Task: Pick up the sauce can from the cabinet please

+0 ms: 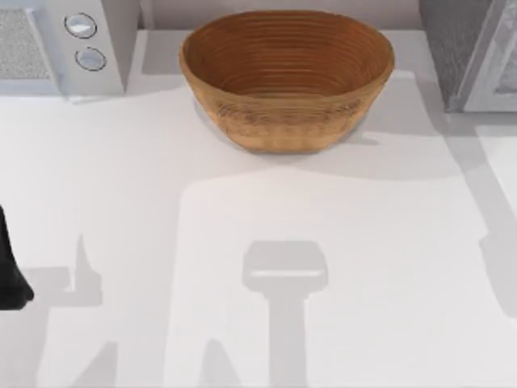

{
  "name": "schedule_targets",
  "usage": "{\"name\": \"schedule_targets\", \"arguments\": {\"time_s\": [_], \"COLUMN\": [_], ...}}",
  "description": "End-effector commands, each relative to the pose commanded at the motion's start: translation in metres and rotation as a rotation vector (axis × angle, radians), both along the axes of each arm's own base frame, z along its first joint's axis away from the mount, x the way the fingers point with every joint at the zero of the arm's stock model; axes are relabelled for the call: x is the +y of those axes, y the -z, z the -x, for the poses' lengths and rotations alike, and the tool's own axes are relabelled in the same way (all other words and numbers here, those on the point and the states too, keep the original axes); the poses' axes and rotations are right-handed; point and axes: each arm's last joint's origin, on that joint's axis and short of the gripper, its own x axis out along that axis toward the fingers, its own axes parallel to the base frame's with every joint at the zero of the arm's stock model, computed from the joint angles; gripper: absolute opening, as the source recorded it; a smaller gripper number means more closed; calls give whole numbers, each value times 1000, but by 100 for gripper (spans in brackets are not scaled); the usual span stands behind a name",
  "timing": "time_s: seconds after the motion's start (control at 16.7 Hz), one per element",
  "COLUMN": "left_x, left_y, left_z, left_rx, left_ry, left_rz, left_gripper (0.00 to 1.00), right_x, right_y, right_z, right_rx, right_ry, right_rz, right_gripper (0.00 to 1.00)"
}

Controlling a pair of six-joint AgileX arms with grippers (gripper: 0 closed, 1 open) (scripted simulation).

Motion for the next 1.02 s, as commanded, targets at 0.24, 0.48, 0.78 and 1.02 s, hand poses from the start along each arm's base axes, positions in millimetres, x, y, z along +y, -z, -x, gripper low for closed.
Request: {"name": "schedule_targets", "arguments": {"time_s": [0.24,0.48,0.78,1.02], "left_x": [0,0,0,0], "left_y": [0,0,0,0], "left_z": [0,0,0,0], "left_rx": [0,0,0,0], "left_ry": [0,0,0,0], "left_rz": [0,0,0,0], "left_gripper": [100,100,100,100], "right_x": [4,-1,-2,-6], "right_y": [-29,-46,-47,-48], "right_z": [70,139,155,160], "right_rx": [-4,-9,-3,-18], "right_ry": [-3,0,1,6], "right_rz": [-1,-2,0,-7], "right_gripper": [0,0,0,0]}}
